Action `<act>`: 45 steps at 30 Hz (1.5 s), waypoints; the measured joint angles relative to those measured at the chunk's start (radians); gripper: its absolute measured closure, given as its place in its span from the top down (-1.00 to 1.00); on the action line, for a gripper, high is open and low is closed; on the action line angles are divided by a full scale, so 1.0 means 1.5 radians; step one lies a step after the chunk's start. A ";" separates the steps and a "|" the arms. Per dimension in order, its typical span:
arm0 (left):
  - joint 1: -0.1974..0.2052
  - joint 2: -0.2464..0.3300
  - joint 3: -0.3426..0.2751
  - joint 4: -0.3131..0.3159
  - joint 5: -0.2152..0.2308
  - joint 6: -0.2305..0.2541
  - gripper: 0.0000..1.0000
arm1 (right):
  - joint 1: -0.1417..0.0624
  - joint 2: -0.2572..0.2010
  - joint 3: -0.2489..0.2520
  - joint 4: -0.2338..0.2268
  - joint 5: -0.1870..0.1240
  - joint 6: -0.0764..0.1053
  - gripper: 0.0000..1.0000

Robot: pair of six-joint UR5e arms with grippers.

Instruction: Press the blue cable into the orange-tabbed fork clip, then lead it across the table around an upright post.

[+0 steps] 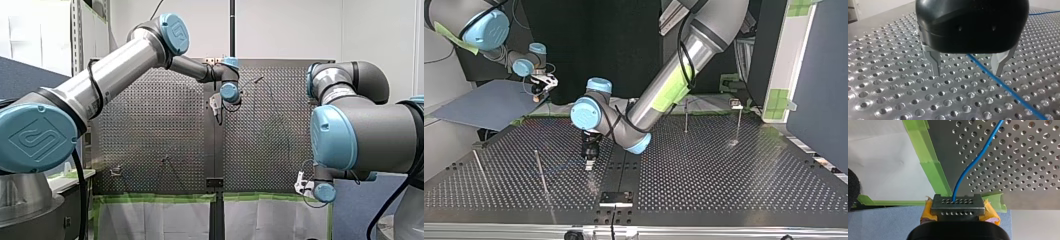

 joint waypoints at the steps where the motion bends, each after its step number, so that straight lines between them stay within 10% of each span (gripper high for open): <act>1: 0.000 0.000 0.000 -0.002 0.001 -0.005 1.00 | 0.000 0.000 0.000 0.000 0.000 0.000 -1.00; 16: 0.019 0.063 -0.069 0.030 0.040 -0.069 1.00 | 0.006 0.000 0.000 0.001 -0.001 0.000 -1.00; 31: 0.020 0.126 -0.154 0.090 0.016 -0.050 1.00 | 0.007 0.000 -0.001 0.005 -0.001 -0.002 -1.00; 45: 0.025 0.146 -0.233 0.068 0.088 -0.051 1.00 | 0.008 0.000 -0.001 0.005 -0.001 -0.002 -1.00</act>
